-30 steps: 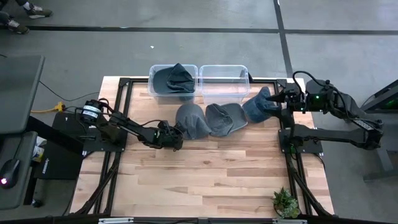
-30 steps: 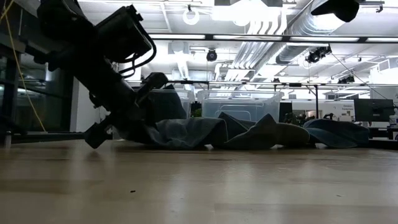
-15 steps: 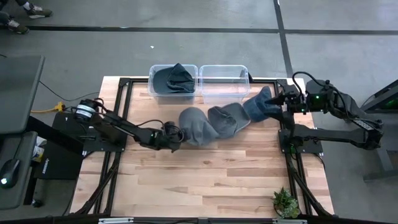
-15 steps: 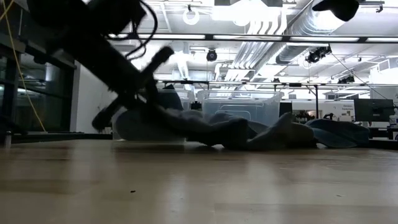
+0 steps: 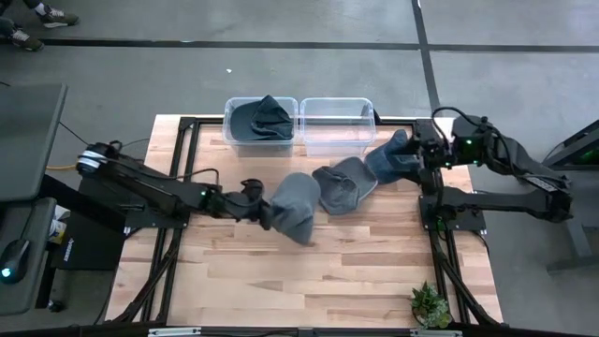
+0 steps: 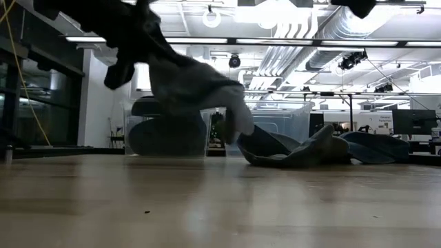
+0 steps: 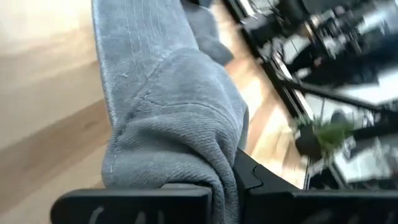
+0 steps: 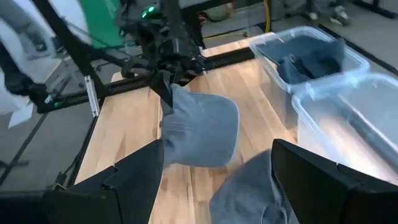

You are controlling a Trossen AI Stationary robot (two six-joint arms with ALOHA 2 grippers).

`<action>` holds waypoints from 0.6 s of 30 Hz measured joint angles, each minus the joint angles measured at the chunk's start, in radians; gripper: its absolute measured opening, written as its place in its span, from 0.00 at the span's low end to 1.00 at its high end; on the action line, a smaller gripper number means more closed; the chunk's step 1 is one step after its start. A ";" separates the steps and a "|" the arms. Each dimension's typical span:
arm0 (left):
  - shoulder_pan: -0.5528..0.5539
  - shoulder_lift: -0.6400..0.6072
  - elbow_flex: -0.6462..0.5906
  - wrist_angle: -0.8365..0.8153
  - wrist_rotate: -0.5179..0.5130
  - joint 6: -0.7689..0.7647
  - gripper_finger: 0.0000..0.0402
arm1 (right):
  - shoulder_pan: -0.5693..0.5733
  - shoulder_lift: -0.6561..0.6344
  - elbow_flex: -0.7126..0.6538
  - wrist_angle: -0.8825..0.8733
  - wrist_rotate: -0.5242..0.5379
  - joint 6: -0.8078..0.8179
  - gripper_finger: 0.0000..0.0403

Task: Pick and place caps into container
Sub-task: Put the left gray cap into the right transparent container

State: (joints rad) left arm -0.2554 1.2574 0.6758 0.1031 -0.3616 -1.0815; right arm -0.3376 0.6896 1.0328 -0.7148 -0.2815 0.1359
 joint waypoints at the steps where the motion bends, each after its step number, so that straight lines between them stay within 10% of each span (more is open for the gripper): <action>1: 0.000 -0.022 0.000 -0.012 0.018 0.040 0.00 | 0.000 0.017 0.000 0.018 -0.013 -0.021 0.73; 18: 0.000 -0.027 0.497 -0.714 -0.099 0.798 0.00 | 0.000 0.315 0.000 0.261 -0.243 -0.067 0.73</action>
State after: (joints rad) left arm -0.2554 1.2308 1.1726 -0.6105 -0.4603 -0.2840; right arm -0.3374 1.0048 1.0328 -0.4537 -0.5241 0.0686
